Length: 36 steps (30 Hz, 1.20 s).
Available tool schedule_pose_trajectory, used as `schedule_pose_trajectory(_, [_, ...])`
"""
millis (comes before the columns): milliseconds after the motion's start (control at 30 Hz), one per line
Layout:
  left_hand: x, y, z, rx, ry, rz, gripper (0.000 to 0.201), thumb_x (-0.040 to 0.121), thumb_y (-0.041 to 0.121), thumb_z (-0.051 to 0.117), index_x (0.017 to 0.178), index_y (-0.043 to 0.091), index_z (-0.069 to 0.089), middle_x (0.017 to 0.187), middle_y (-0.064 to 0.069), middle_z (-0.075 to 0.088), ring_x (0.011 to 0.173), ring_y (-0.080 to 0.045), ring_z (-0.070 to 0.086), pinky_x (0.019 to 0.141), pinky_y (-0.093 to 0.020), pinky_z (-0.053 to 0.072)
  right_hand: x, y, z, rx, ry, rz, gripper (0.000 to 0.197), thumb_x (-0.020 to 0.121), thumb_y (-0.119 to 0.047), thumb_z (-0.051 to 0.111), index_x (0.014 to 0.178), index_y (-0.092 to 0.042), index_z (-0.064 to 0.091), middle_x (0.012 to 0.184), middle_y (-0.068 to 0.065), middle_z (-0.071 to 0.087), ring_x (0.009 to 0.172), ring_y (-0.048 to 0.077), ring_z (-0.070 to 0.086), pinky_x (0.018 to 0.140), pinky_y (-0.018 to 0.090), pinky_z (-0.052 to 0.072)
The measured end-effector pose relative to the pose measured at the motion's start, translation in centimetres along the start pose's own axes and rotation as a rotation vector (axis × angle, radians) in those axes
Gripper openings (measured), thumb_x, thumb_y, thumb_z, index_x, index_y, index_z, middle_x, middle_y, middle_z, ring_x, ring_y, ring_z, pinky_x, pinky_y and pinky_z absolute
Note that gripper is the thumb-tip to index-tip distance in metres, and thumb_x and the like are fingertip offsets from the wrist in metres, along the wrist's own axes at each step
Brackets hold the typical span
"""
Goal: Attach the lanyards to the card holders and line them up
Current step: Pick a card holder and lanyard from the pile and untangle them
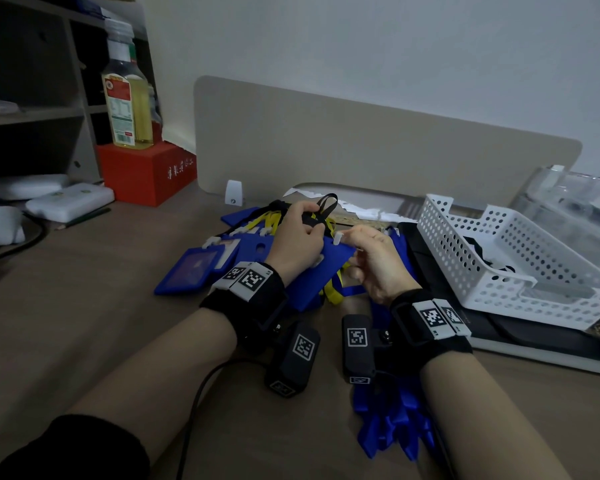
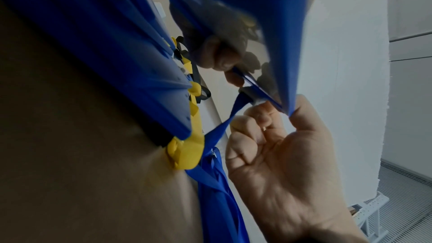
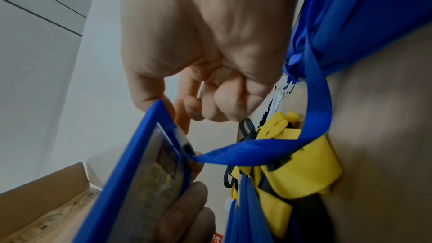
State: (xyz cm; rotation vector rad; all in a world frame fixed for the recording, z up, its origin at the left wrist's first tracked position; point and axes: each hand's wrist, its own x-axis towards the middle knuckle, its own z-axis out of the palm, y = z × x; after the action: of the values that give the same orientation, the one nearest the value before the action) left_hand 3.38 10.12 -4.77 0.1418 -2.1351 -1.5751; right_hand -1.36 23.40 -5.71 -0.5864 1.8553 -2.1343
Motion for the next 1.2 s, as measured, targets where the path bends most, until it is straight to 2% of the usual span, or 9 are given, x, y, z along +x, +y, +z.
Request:
schedule_pose_trajectory(100, [0.1,-0.1,0.0,0.020,0.006,-0.012,0.030,0.098,0.012,0.046,0.127,0.019,0.044,0.076,-0.008,0.059,0.056,-0.017,0.053,0.051,-0.027,0.049,-0.1,-0.3,0.0,0.043,-0.035,0.056,0.020,0.090,-0.014,0.048,0.070,-0.013,0.051,0.052,-0.002,0.029,0.041,0.009,0.021,0.038,0.018,0.015])
schedule_pose_trajectory(167, [0.1,-0.1,-0.1,0.026,-0.003,-0.011,0.030,0.098,0.012,0.046,0.127,0.020,0.043,0.077,-0.008,0.059,0.054,-0.016,0.053,0.049,-0.024,0.049,-0.1,-0.3,-0.1,0.053,-0.020,0.052,0.026,0.093,-0.019,0.051,0.067,-0.015,0.048,0.052,-0.004,0.030,0.040,0.008,0.023,0.039,0.020,0.014])
schedule_pose_trajectory(267, [0.0,-0.1,-0.1,0.039,-0.011,0.002,0.029,0.098,0.011,0.047,0.126,0.020,0.043,0.075,-0.009,0.058,0.053,-0.016,0.052,0.044,-0.019,0.047,0.1,0.0,-0.1,-0.006,-0.022,0.033,0.028,0.093,-0.018,0.058,0.066,-0.015,0.048,0.051,-0.001,0.029,0.039,0.010,0.022,0.045,0.026,0.011])
schedule_pose_trajectory(333, [0.0,-0.2,-0.1,0.048,-0.014,0.007,0.030,0.098,0.011,0.047,0.127,0.019,0.043,0.075,-0.011,0.058,0.055,-0.018,0.052,0.048,-0.024,0.048,0.2,0.0,-0.1,0.000,-0.029,0.063,0.031,0.092,-0.016,0.058,0.063,-0.015,0.046,0.048,-0.001,0.028,0.037,0.011,0.021,0.051,0.032,0.009])
schedule_pose_trajectory(467, [0.0,-0.3,-0.1,0.066,-0.011,0.010,0.032,0.097,0.011,0.048,0.128,0.019,0.043,0.071,-0.006,0.055,0.058,-0.015,0.050,0.055,-0.026,0.047,0.3,0.0,-0.3,0.047,-0.050,0.100,0.034,0.091,-0.014,0.060,0.059,-0.017,0.050,0.050,-0.003,0.029,0.039,0.008,0.023,0.052,0.032,0.009])
schedule_pose_trajectory(667, [0.2,-0.5,-0.1,0.056,-0.011,-0.009,0.032,0.098,0.012,0.048,0.128,0.020,0.043,0.075,-0.007,0.057,0.059,-0.013,0.050,0.054,-0.022,0.045,0.2,0.2,-0.5,-0.014,-0.074,0.091,0.028,0.089,-0.009,0.062,0.062,-0.016,0.062,0.059,0.008,0.038,0.041,0.010,0.026,0.043,0.026,0.011])
schedule_pose_trajectory(933, [0.0,0.0,0.1,0.004,-0.010,-0.012,0.030,0.097,0.012,0.048,0.125,0.021,0.045,0.074,-0.005,0.058,0.059,-0.015,0.054,0.045,-0.016,0.046,0.0,-0.1,-0.3,-0.060,-0.096,0.179,0.015,0.092,-0.021,0.054,0.079,-0.016,0.057,0.055,-0.006,0.046,0.044,0.008,0.032,0.043,0.023,0.010])
schedule_pose_trajectory(1133, [0.0,0.0,0.4,-0.015,-0.070,-0.063,0.032,0.095,0.011,0.050,0.126,0.019,0.044,0.075,-0.007,0.058,0.041,-0.007,0.050,0.038,-0.017,0.041,-0.5,-0.5,0.2,-0.079,-0.138,0.276,0.033,0.091,-0.029,0.045,0.059,-0.022,0.046,0.053,-0.004,0.029,0.048,0.009,0.018,0.050,0.027,0.004])
schedule_pose_trajectory(1200, [0.1,0.1,0.5,-0.012,-0.104,-0.080,0.036,0.094,0.010,0.052,0.128,0.017,0.044,0.090,-0.003,0.056,0.053,-0.006,0.052,0.041,-0.012,0.041,-0.8,-0.7,0.5,-0.054,-0.132,0.258,0.030,0.092,-0.028,0.047,0.063,-0.020,0.050,0.055,-0.002,0.034,0.050,0.011,0.023,0.048,0.027,0.008])
